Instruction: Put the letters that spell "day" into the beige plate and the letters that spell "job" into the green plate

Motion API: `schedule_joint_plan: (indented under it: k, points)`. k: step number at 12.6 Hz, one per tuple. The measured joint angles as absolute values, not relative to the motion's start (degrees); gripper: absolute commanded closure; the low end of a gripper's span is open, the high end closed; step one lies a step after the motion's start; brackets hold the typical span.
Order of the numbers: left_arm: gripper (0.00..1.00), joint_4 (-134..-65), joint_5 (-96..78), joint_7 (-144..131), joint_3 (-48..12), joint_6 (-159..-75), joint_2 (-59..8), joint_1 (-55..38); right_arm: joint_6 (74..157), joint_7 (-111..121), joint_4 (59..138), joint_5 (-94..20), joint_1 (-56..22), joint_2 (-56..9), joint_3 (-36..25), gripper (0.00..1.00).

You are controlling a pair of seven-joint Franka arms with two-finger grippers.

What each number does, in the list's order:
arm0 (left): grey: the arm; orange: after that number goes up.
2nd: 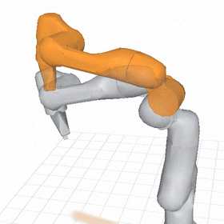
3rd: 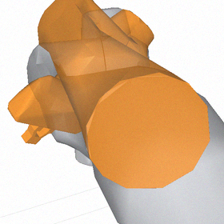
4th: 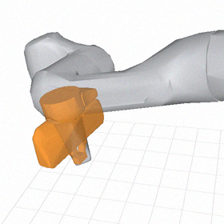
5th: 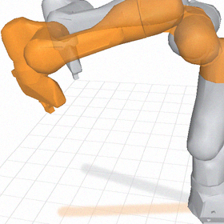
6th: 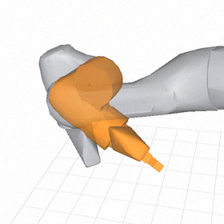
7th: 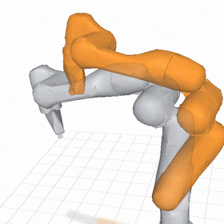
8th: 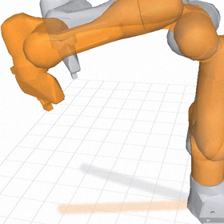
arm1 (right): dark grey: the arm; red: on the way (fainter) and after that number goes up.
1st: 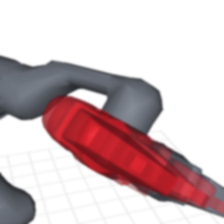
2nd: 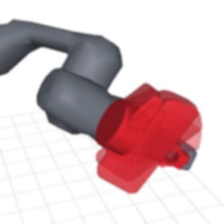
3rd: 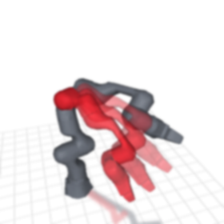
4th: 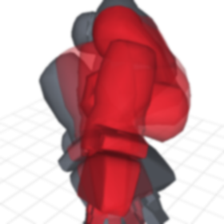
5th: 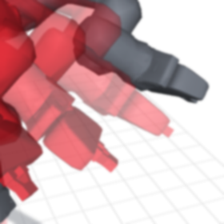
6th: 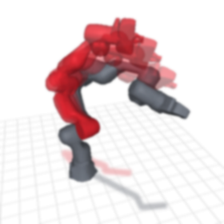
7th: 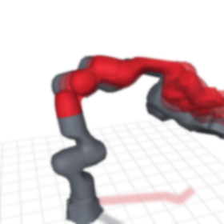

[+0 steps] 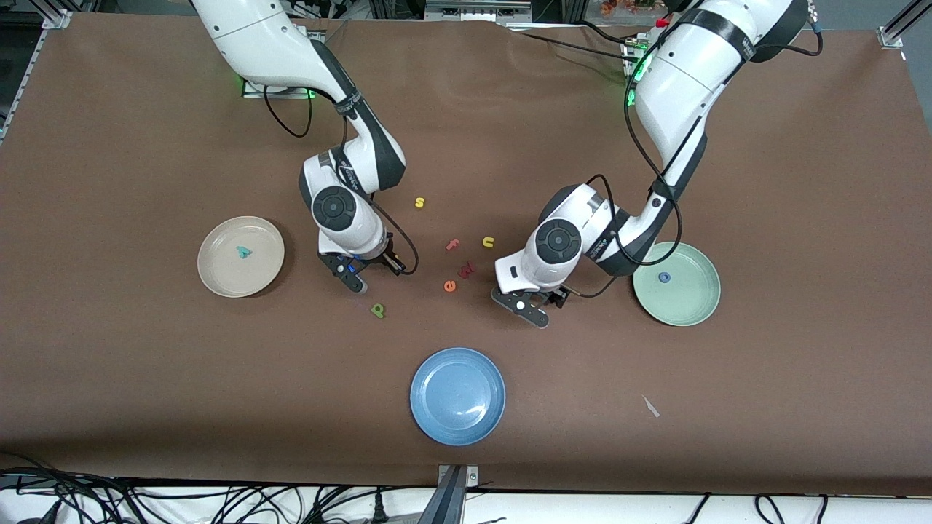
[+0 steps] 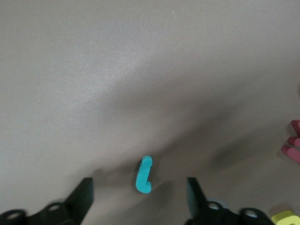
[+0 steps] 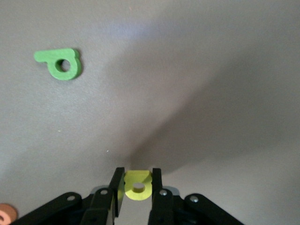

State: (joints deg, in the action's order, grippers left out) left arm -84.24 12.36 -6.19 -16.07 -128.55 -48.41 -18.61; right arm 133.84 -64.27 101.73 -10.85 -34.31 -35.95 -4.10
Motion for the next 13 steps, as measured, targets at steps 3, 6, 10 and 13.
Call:
schedule_joint_plan:
  k: [3,6,10,13]
  points:
    - [0.67,-84.23,13.26,-5.98,-16.07,-129.08,-48.94,-18.69,126.89,-51.89,100.93,-10.81,-33.98,-33.56,-8.71,1.0]
    - [1.0,-84.23,14.95,-5.97,-16.08,-129.52,-49.23,-18.71,126.01,-37.56,105.96,-10.81,-33.65,-28.88,-14.06,1.0]
    - [1.0,-84.13,14.96,-6.04,-16.08,-129.75,-49.25,-18.68,131.97,-23.83,116.52,-10.81,-33.41,-21.97,-18.77,1.0]
    - [1.0,-83.28,14.96,-6.07,-16.06,-128.74,-49.06,-18.02,142.29,-10.67,126.46,-10.82,-33.41,-19.11,-22.55,1.0]
